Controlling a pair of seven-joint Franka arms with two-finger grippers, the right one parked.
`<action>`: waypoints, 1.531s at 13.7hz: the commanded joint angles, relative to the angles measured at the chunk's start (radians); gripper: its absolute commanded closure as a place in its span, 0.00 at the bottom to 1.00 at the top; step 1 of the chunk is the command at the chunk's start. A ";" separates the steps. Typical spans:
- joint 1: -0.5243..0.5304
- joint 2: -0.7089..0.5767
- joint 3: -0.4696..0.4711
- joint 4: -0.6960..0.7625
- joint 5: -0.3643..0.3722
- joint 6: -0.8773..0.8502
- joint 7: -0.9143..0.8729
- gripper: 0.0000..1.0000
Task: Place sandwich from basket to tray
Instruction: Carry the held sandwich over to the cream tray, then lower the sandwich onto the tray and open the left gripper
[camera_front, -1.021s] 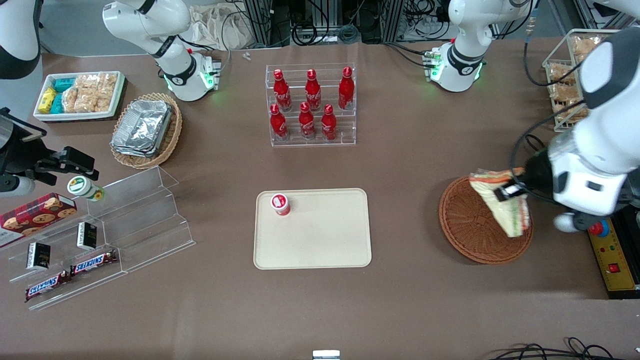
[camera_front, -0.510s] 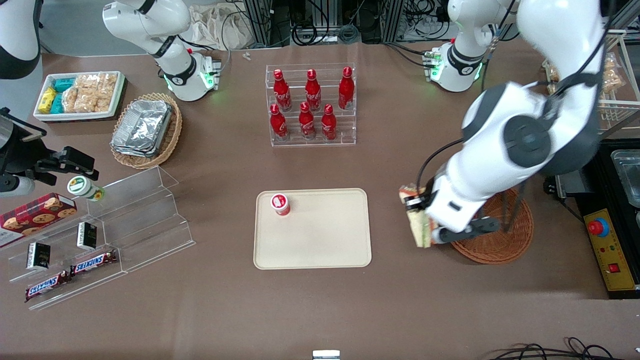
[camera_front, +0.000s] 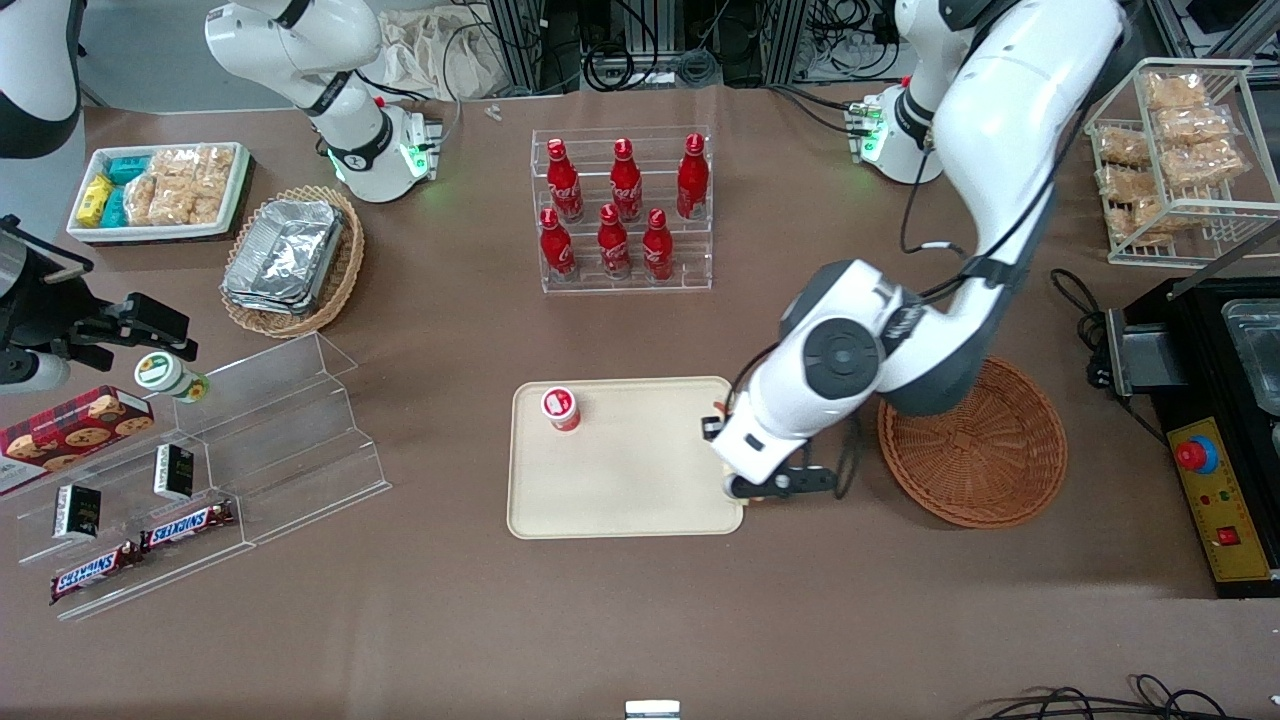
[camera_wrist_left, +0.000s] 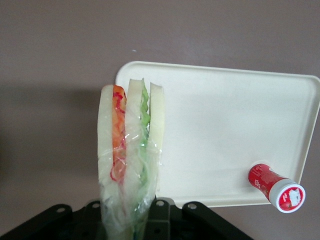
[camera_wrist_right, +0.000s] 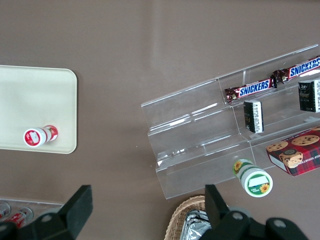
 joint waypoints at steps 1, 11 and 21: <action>-0.025 0.002 0.003 -0.083 0.027 0.083 -0.017 1.00; -0.028 0.088 0.003 -0.192 0.176 0.213 -0.063 0.81; -0.016 -0.045 0.001 -0.152 0.165 0.069 -0.200 0.00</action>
